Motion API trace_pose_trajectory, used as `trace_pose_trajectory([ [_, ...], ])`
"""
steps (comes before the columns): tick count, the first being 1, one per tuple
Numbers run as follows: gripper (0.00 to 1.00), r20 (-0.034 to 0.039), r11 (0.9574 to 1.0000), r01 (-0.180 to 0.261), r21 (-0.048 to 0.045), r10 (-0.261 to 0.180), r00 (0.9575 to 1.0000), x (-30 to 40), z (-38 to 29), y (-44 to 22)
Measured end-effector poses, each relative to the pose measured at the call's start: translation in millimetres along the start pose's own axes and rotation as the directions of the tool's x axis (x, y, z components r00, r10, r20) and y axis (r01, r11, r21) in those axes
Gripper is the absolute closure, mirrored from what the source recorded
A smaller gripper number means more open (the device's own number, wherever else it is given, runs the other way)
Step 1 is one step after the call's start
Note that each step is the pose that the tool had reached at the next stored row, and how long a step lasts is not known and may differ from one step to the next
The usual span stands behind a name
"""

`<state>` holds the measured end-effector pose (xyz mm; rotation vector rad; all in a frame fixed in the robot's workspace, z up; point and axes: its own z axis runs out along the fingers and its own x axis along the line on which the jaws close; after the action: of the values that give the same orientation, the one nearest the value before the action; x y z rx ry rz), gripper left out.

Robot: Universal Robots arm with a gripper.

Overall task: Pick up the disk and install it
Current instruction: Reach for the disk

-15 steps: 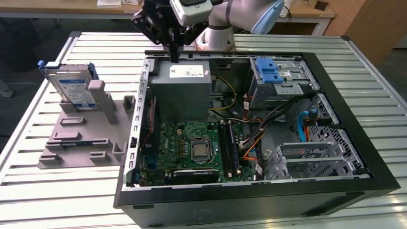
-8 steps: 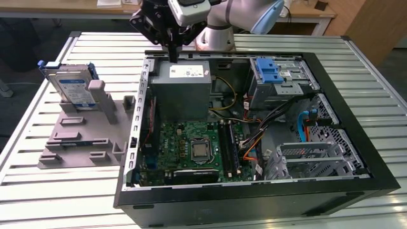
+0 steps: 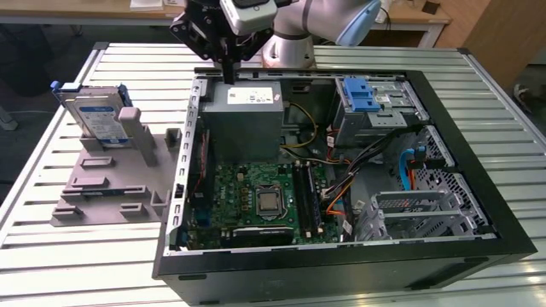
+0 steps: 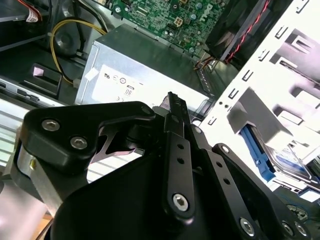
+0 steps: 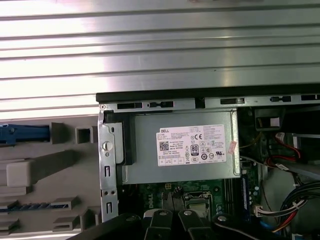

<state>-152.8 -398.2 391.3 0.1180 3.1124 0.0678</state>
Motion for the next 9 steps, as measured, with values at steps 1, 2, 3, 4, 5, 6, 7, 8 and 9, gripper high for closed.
trace_pose_trajectory([
  [1, 0.89, 0.0, 1.0, 0.0, 0.0001, 0.0, 1.0, 0.9, 0.0, 0.1],
  [2, 0.89, 0.0, 1.0, 0.0, 0.0001, 0.0, 1.0, 1.8, 0.0, 0.2],
  [3, 0.89, 0.0, 1.0, 0.0, 0.0, 0.0, 1.0, 2.6, 0.1, 0.3],
  [4, 0.89, -0.0001, 1.0, 0.0, 0.0001, 0.0, 1.0, 3.4, 0.1, 0.5],
  [5, 0.89, -0.0001, 1.0, 0.0, 0.0001, 0.0, 1.0, 4.3, 0.1, 0.7],
  [6, 0.89, -0.0001, 1.0, 0.0, 0.0002, 0.0, 1.0, 5.3, 0.1, 1.0],
  [7, 0.89, -0.0001, 1.0, 0.0, 0.0002, 0.0, 1.0, 6.3, 0.1, 1.3],
  [8, 0.89, -0.0001, 1.0, 0.0, 0.0001, 0.0, 1.0, 7.4, 0.2, 1.8],
  [9, 0.89, 0.0, 1.0, 0.0, 0.0, 0.0, 1.0, 8.3, 0.3, 2.4],
])
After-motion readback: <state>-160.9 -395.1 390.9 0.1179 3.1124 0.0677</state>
